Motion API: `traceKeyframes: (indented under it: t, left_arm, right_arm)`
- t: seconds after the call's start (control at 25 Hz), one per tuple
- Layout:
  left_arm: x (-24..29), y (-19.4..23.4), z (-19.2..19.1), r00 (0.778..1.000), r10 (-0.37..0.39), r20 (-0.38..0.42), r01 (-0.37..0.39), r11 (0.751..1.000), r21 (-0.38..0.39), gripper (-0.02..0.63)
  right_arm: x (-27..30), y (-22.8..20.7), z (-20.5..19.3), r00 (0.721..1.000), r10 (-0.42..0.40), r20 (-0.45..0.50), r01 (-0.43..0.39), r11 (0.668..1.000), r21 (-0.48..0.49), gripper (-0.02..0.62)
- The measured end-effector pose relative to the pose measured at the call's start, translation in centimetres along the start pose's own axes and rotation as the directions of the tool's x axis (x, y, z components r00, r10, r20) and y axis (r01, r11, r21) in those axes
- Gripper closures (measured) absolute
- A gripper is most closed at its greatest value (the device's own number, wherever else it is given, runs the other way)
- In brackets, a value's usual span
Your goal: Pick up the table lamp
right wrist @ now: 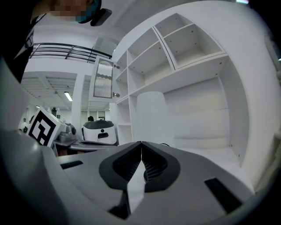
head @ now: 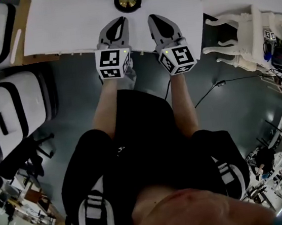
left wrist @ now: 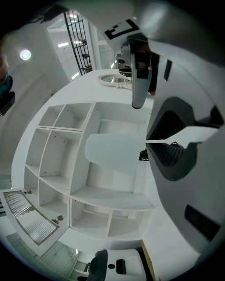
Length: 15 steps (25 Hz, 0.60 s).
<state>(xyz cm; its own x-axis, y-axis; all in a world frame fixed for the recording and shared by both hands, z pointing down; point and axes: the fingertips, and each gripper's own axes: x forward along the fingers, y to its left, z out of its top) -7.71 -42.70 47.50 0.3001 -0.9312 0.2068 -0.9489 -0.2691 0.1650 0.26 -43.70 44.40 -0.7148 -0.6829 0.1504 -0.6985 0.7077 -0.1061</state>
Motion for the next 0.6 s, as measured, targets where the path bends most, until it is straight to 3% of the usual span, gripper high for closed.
traceKeyframes:
  t: [0.08,0.2,0.6]
  left_arm:
    - [1.5,0.4,-0.3,1.000,-0.015,-0.007,0.015,1.000,0.008,0.594]
    - [3.5,1.2,-1.1,0.999,-0.045,-0.027,0.045,0.999,0.019,0.509]
    - [10.1,4.0,-3.3,0.993,-0.093,-0.073,0.095,0.995,0.025,0.447]
  right_arm:
    - [0.7,-0.9,-0.4,1.000,-0.005,-0.003,0.005,1.000,0.011,0.577]
    - [1.6,-1.8,-0.8,1.000,-0.011,-0.006,0.011,1.000,0.024,0.577]
    - [3.8,-4.5,-2.0,0.997,-0.054,-0.057,0.055,0.998,0.031,0.575]
